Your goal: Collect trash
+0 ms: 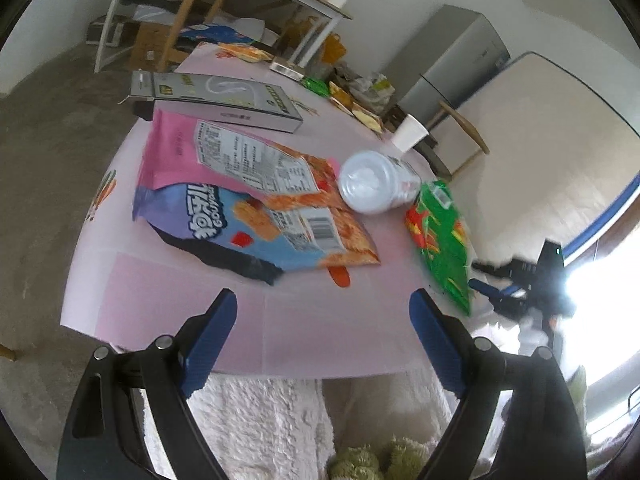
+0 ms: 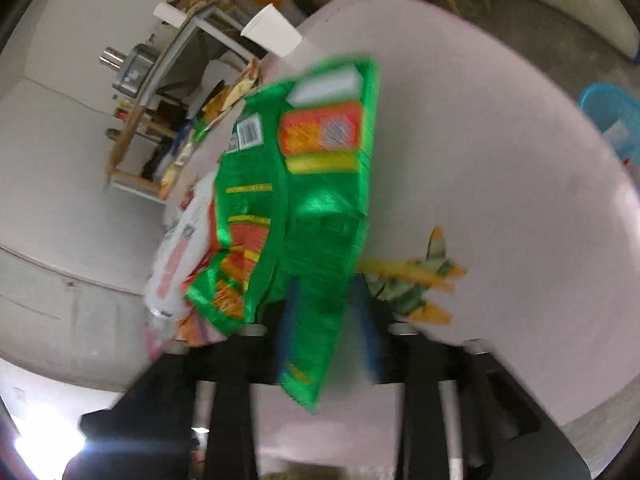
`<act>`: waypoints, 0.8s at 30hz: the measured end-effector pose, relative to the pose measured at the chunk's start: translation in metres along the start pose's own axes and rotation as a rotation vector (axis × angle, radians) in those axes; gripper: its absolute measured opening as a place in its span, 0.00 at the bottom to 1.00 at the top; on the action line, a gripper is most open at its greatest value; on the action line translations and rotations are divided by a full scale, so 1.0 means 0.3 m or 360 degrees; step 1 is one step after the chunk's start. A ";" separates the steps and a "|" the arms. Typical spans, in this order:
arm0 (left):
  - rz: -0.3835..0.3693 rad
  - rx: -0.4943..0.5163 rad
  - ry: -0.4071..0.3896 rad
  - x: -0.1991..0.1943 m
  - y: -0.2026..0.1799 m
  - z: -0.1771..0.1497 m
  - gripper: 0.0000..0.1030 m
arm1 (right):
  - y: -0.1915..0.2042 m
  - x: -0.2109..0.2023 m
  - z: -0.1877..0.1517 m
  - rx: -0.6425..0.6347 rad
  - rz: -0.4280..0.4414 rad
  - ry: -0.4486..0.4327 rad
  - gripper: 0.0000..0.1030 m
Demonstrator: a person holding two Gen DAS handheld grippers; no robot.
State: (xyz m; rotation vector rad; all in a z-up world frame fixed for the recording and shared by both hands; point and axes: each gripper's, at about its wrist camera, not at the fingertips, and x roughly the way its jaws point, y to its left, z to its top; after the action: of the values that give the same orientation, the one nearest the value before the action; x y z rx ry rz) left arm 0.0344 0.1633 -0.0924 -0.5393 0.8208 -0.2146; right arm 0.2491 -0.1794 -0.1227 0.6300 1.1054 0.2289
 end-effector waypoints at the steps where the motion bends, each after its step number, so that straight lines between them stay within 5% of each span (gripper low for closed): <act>1: 0.0000 0.0013 -0.0001 -0.007 -0.004 -0.005 0.83 | 0.002 -0.014 0.000 -0.0018 -0.0001 -0.0018 0.57; 7: 0.0016 0.0091 -0.0062 -0.086 -0.002 -0.008 0.83 | 0.020 -0.101 0.002 -0.0128 -0.0087 -0.0140 0.62; 14: 0.0105 0.0191 -0.0240 -0.198 0.011 0.130 0.83 | 0.153 -0.138 0.047 -0.0283 0.0074 -0.0165 0.63; 18: 0.0107 0.0230 -0.0239 -0.195 0.066 0.272 0.83 | 0.293 -0.078 0.067 -0.0357 0.0311 -0.0017 0.64; 24: 0.0230 0.0550 -0.0013 -0.024 0.114 0.495 0.86 | 0.433 0.069 0.146 -0.0273 0.0436 0.0268 0.64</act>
State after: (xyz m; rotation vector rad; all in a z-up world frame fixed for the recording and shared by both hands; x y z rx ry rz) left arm 0.1390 0.2503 -0.0234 -0.1554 0.7905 -0.2153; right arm 0.3143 -0.0808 -0.0502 0.6151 1.1447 0.6161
